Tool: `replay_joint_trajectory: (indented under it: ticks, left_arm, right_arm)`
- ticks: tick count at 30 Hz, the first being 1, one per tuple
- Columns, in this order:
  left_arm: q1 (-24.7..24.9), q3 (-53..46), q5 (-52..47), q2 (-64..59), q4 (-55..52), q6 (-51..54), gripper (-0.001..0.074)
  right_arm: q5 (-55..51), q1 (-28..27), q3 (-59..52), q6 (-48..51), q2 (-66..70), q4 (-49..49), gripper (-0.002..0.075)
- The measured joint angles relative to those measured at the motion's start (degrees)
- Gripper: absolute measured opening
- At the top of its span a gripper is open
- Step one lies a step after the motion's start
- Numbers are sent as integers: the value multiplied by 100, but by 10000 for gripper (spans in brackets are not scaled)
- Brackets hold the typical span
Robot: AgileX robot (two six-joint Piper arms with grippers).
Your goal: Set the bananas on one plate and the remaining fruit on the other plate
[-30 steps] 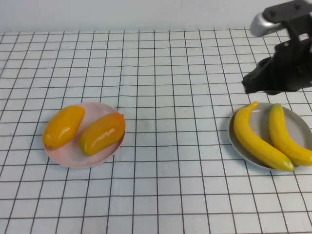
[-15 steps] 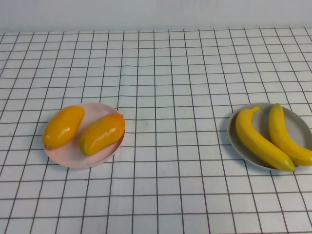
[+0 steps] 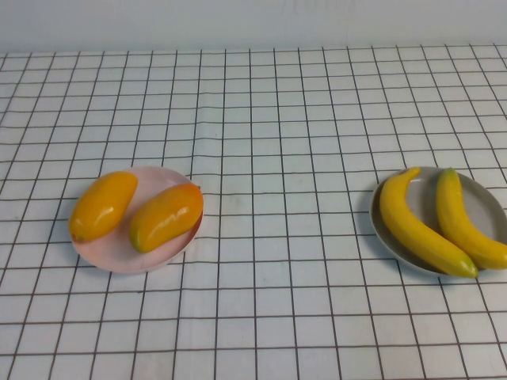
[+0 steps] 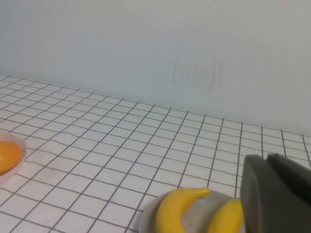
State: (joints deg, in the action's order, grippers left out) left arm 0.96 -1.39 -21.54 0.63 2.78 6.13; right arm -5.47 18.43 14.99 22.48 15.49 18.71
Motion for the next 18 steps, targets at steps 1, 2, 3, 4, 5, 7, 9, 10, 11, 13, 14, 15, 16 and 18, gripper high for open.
replay_joint_trajectory:
  ticks: [1, 2, 3, 4, 5, 7, 9, 10, 11, 13, 14, 15, 16, 18]
  left_arm:
    - [0, 0, 0, 0, 0, 0, -4]
    - [0, 0, 0, 0, 0, 0, -4]
    - [0, 0, 0, 0, 0, 0, -4]
    - [0, 0, 0, 0, 0, 0, -4]
    - [0, 0, 0, 0, 0, 0, -4]
    - [0, 0, 0, 0, 0, 0, -4]
    - [0, 0, 0, 0, 0, 0, -4]
    - [0, 0, 0, 0, 0, 0, -4]
    - [0, 0, 0, 0, 0, 0, -4]
    - [0, 0, 0, 0, 0, 0, -4]
    - [0, 0, 0, 0, 0, 0, -4]
    - [0, 0, 0, 0, 0, 0, -4]
    - [0, 0, 0, 0, 0, 0, -4]
    - [0, 0, 0, 0, 0, 0, -4]
  right_arm:
    - [17, 0, -106, 0, -77, 0, -15]
    - [30, 0, -197, 0, -164, 0, -15]
    - [59, 0, -282, 0, -241, 0, -15]
    - [101, 0, -362, 0, -309, 0, -15]
    - [129, -12, -423, 0, -346, 10, -15]
    - [326, -51, -603, 0, -410, 76, -15]
    - [677, -180, -861, 0, -433, 121, -15]
    - [869, -275, -979, -46, -443, 145, -15]
    - [998, -408, -1125, -114, -443, 160, -15]
    - [1172, -754, -1381, -329, -455, 185, -15]
    - [1172, -897, -1473, -440, -507, 185, -15]
    - [1161, -1062, -1568, -592, -579, 185, -15]
    - [1129, -1215, -1618, -761, -672, 145, -15]
    - [833, -1491, -1631, -1119, -870, 42, -15]
